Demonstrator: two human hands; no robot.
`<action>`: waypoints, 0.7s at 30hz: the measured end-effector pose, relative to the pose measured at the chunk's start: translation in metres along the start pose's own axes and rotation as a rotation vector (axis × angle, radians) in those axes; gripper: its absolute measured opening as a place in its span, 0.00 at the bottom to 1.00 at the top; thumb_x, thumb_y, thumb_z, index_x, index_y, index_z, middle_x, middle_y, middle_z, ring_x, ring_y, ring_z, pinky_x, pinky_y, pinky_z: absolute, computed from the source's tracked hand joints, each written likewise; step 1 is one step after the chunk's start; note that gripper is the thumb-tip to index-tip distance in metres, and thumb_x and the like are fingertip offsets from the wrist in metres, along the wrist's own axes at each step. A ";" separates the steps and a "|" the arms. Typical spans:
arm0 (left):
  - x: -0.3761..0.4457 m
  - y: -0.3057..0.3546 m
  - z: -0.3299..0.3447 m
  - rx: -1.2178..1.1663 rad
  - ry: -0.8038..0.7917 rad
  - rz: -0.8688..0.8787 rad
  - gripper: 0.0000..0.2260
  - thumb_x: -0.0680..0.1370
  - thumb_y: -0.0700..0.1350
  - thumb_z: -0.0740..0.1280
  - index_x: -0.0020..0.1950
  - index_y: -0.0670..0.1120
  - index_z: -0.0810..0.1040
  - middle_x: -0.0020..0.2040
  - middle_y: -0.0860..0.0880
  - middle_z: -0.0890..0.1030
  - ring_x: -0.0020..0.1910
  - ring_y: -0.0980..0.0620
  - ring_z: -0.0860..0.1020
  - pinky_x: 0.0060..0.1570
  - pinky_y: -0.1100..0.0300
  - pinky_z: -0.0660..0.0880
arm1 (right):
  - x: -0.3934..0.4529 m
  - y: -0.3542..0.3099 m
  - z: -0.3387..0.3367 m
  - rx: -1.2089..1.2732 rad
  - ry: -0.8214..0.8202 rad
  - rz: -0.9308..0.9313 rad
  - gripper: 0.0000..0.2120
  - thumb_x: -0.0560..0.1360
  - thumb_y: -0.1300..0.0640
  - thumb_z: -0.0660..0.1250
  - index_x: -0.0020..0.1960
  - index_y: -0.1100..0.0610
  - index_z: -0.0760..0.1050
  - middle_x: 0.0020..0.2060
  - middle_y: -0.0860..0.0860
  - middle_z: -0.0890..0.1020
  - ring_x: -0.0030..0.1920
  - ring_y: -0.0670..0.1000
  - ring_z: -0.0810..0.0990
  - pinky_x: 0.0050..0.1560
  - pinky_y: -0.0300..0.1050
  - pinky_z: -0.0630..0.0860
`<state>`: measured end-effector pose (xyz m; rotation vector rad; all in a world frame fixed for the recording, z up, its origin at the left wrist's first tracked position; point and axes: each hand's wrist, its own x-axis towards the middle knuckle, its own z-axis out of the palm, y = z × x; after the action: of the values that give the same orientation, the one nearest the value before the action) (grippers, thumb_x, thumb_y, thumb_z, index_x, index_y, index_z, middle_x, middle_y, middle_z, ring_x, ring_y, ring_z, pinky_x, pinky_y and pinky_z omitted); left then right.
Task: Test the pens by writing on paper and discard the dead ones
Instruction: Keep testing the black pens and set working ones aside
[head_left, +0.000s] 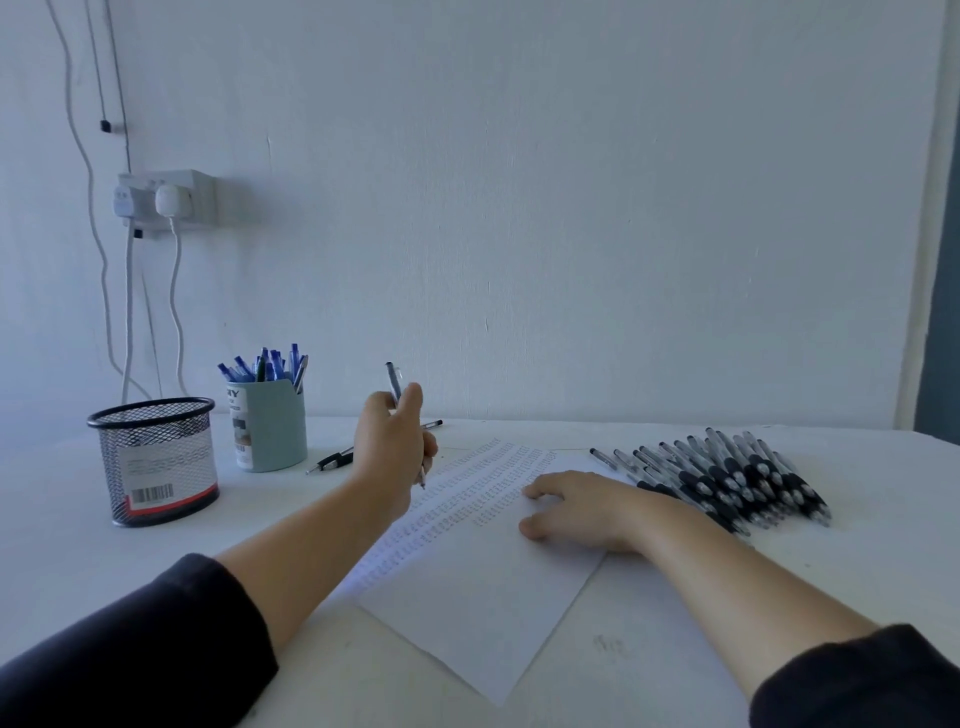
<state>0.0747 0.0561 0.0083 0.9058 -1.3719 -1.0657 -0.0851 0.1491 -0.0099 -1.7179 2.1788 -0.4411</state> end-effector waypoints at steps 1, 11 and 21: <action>-0.001 0.000 0.000 -0.010 -0.003 0.000 0.08 0.82 0.47 0.55 0.46 0.45 0.67 0.27 0.45 0.72 0.22 0.52 0.65 0.19 0.63 0.60 | -0.001 -0.001 -0.001 0.021 -0.003 -0.006 0.27 0.73 0.44 0.66 0.71 0.42 0.65 0.72 0.47 0.65 0.71 0.51 0.65 0.68 0.47 0.63; -0.001 0.000 -0.001 -0.044 -0.011 -0.059 0.12 0.82 0.44 0.54 0.46 0.41 0.74 0.27 0.45 0.71 0.22 0.51 0.64 0.21 0.62 0.60 | -0.005 -0.003 -0.004 0.152 0.037 -0.041 0.15 0.71 0.55 0.70 0.57 0.47 0.77 0.53 0.44 0.74 0.54 0.46 0.73 0.49 0.39 0.68; -0.003 -0.001 0.002 0.043 -0.021 -0.055 0.12 0.80 0.44 0.57 0.41 0.41 0.73 0.25 0.47 0.71 0.19 0.52 0.64 0.22 0.63 0.59 | -0.001 -0.002 -0.001 -0.014 0.111 -0.070 0.15 0.77 0.52 0.60 0.63 0.47 0.73 0.62 0.47 0.73 0.63 0.49 0.71 0.59 0.42 0.68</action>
<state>0.0733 0.0584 0.0068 0.9705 -1.3989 -1.0942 -0.0834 0.1499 -0.0077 -1.8229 2.2077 -0.5526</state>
